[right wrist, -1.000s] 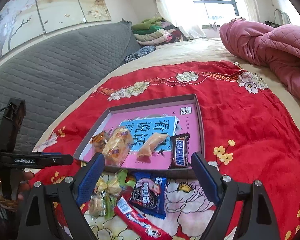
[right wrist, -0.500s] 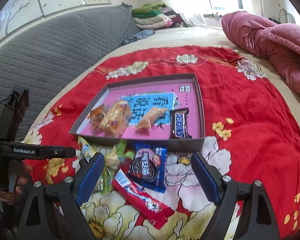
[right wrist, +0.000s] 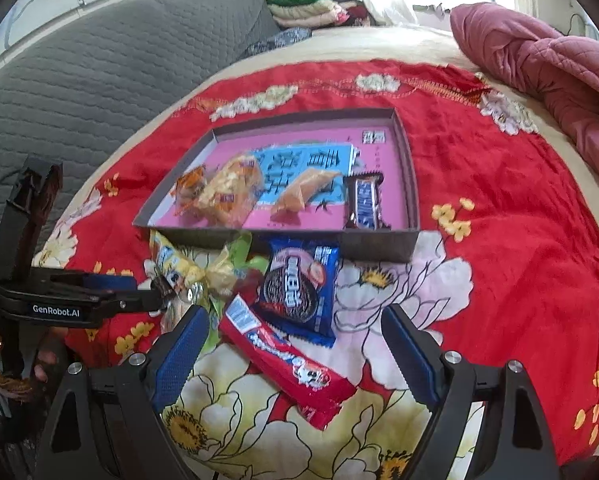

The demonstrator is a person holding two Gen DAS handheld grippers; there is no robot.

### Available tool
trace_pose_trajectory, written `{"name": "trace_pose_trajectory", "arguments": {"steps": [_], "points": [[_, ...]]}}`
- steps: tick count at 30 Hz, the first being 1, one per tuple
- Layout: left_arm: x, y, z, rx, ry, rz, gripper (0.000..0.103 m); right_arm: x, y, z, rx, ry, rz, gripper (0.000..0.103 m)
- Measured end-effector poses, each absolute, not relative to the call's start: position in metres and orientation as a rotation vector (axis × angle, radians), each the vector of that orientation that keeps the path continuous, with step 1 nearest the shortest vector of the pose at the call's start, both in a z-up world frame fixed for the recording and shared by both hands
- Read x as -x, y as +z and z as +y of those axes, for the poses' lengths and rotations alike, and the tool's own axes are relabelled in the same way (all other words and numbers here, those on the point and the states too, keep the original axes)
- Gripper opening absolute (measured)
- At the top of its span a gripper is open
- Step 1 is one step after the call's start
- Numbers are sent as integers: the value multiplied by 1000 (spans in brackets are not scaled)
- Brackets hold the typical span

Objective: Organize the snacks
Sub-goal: 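Withdraw both grippers from the tray back toward the snack pile, then grasp the dark brown wrapped candy with the left gripper while the right gripper grasps the red Alpenliebe stick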

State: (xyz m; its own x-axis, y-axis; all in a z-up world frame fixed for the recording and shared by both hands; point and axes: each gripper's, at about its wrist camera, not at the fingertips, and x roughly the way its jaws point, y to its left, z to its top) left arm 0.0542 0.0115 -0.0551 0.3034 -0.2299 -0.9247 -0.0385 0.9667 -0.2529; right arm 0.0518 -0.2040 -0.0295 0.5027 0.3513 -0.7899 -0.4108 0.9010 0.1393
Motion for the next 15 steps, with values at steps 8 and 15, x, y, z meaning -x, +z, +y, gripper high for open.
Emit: {"name": "trace_pose_trajectory", "arguments": {"steps": [8,15], "points": [[-58,-60,9,204,-152,1255,70,-52,-49,-187,169,480,1019,88],[-60,-62,13,225,-152,1253,70,-55,-65,-176,230,502,1081,88]]}}
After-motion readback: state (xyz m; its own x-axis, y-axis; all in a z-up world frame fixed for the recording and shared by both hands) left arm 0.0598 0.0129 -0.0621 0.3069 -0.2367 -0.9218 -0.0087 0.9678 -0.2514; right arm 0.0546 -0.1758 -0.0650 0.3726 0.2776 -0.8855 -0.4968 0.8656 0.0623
